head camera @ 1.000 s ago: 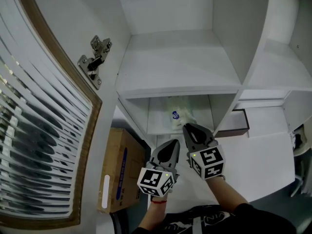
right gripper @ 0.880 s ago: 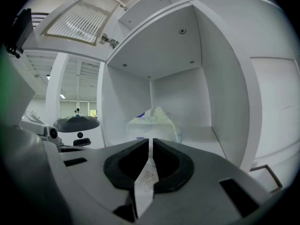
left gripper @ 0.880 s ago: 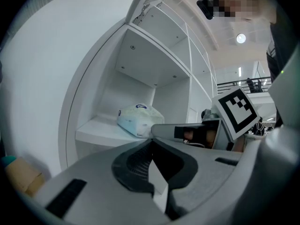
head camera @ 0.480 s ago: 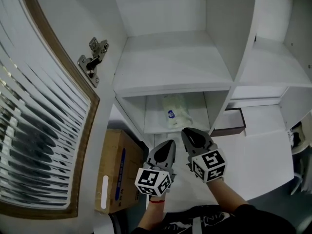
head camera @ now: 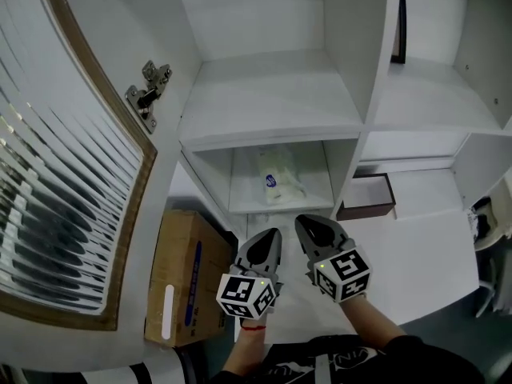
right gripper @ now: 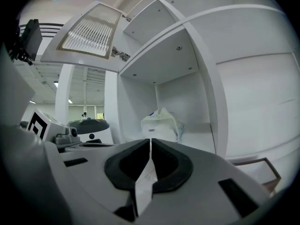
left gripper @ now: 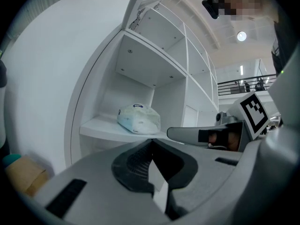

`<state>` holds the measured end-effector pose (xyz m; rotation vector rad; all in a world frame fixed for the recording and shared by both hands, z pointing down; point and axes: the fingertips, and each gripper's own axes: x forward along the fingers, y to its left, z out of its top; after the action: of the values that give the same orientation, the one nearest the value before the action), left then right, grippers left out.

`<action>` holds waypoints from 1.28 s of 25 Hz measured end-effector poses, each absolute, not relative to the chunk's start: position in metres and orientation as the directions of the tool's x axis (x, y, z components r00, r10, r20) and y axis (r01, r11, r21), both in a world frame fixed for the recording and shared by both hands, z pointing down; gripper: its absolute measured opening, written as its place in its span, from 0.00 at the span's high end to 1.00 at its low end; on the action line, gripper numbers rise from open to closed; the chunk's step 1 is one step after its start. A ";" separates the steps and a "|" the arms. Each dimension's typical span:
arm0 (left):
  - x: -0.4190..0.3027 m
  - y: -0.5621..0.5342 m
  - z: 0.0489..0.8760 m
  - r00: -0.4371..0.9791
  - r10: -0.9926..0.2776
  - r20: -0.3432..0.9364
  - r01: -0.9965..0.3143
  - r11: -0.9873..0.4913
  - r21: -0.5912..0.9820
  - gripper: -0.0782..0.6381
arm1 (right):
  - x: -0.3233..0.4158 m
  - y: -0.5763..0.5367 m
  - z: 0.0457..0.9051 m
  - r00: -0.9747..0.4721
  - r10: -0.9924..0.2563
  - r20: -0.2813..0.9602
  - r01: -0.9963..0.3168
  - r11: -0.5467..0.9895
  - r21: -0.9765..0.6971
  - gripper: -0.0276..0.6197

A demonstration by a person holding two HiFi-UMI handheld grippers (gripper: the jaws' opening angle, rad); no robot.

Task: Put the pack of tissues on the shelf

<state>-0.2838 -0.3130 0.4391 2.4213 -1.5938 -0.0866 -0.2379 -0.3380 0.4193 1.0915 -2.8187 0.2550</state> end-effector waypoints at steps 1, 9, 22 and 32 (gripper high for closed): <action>-0.282 -0.312 0.439 0.403 -0.912 0.082 -0.897 -0.376 0.232 0.88 | -0.236 -0.336 0.419 -0.738 -0.656 0.162 -0.674 0.729 -0.116 0.94; -0.272 -0.297 0.438 0.403 -0.912 0.075 -0.900 -0.380 0.212 0.88 | -0.226 -0.314 0.419 -0.754 -0.636 0.161 -0.655 0.748 -0.111 0.94; -0.254 -0.283 0.430 0.403 -0.914 0.057 -0.901 -0.384 0.204 0.88 | -0.213 -0.282 0.414 -0.790 -0.596 0.145 -0.610 0.789 -0.076 0.94; -0.240 -0.274 0.422 0.410 -0.911 0.041 -0.897 -0.395 0.197 0.88 | -0.202 -0.268 0.408 -0.803 -0.581 0.130 -0.593 0.801 -0.078 0.94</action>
<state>-0.2405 -0.2736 0.4224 2.4741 -1.6077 -0.1096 -0.2023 -0.2682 0.4076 0.9436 -2.8870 0.1753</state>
